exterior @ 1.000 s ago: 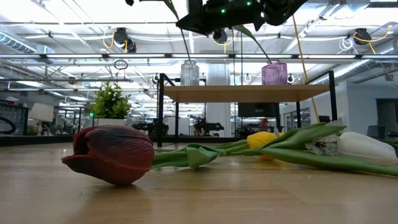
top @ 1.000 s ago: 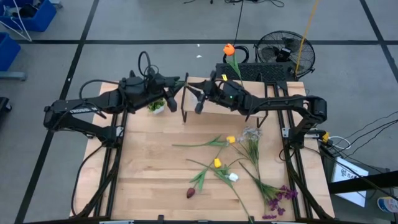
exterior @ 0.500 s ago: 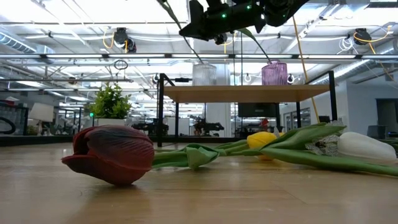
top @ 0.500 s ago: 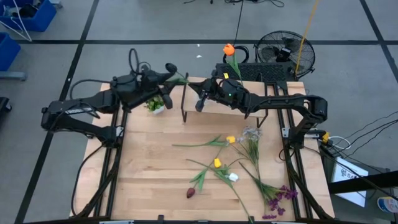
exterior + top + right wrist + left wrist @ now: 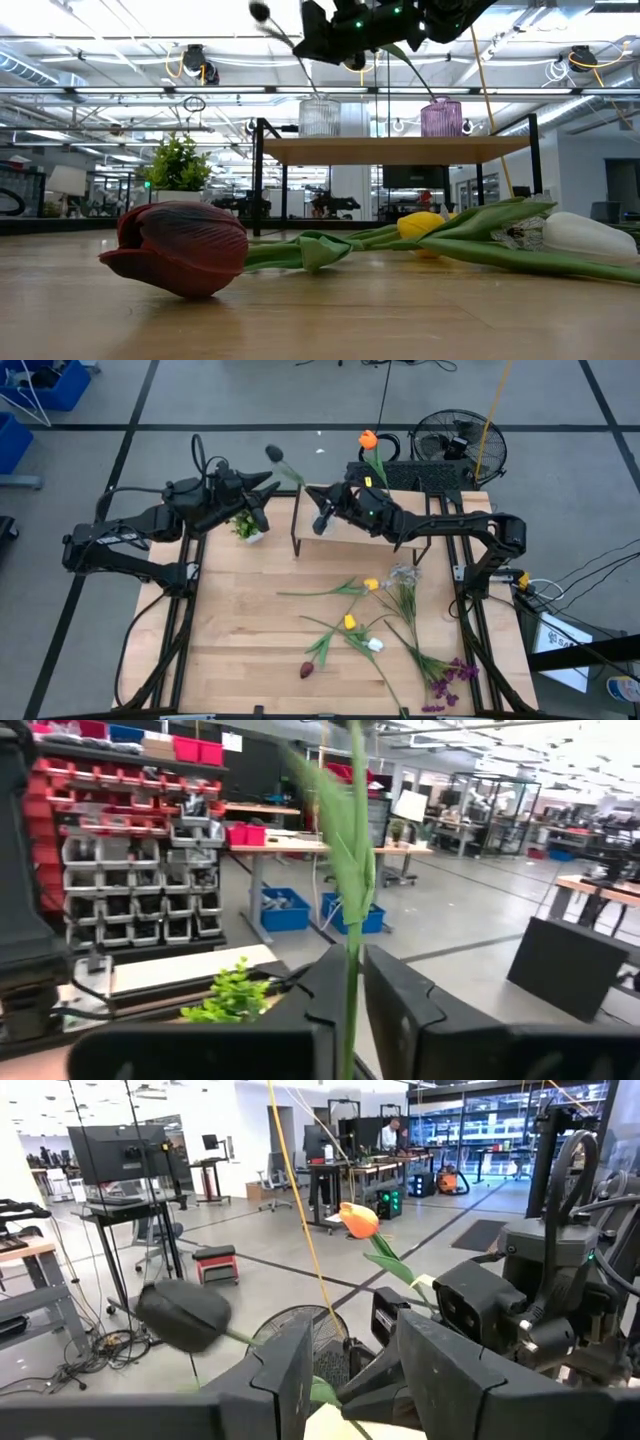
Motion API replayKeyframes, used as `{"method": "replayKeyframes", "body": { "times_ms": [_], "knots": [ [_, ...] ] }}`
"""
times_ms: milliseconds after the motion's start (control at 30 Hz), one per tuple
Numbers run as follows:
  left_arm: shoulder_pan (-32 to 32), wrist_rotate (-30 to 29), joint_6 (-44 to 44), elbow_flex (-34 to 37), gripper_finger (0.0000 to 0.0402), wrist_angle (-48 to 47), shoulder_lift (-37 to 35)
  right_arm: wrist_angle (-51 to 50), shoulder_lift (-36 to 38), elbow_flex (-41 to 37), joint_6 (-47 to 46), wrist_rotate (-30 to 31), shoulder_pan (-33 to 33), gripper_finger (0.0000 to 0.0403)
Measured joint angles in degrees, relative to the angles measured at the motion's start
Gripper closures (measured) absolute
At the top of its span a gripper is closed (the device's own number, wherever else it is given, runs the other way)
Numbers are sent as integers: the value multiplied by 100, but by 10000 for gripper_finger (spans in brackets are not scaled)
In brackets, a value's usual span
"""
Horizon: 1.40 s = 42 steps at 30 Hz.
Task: Pick and place flowers into a vace then onto a shelf
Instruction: Put the black tulip into the transparent vase, then put the red tulip into the purple vase
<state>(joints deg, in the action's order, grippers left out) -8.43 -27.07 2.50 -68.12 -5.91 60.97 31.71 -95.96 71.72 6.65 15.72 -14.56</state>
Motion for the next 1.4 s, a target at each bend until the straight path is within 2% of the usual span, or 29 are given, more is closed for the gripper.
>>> {"method": "replayKeyframes", "body": {
  "times_ms": [233,400,600,667,800,900,1067,1167,1233,1400],
  "knots": [
    [2,2,2,0,247,-18,11,406,13,0,92,10,21,318],
    [2,2,52,0,247,-45,11,480,122,-9,390,18,188,302],
    [47,36,36,0,247,-86,-44,466,710,-9,995,74,526,301],
    [120,369,-11,0,247,-81,-134,319,1033,-9,978,75,675,301],
    [447,1348,-174,0,247,-38,-350,-750,1783,0,634,-26,1061,301],
    [841,1884,-783,-2,247,-373,-465,-2000,2369,0,276,-476,1384,300],
    [1730,2045,-2385,-2,247,-1943,-239,-3593,2976,0,-896,-1002,2069,300],
    [2303,2037,-3244,0,247,-2887,181,-4145,3033,0,-1277,-993,2515,300],
    [2666,2036,-3409,0,247,-3289,521,-4473,2942,0,-1283,-991,2755,300],
    [3211,2029,-3699,2,247,-3425,1283,-4963,2220,-2,-1333,-1258,3071,290]
  ]
}}
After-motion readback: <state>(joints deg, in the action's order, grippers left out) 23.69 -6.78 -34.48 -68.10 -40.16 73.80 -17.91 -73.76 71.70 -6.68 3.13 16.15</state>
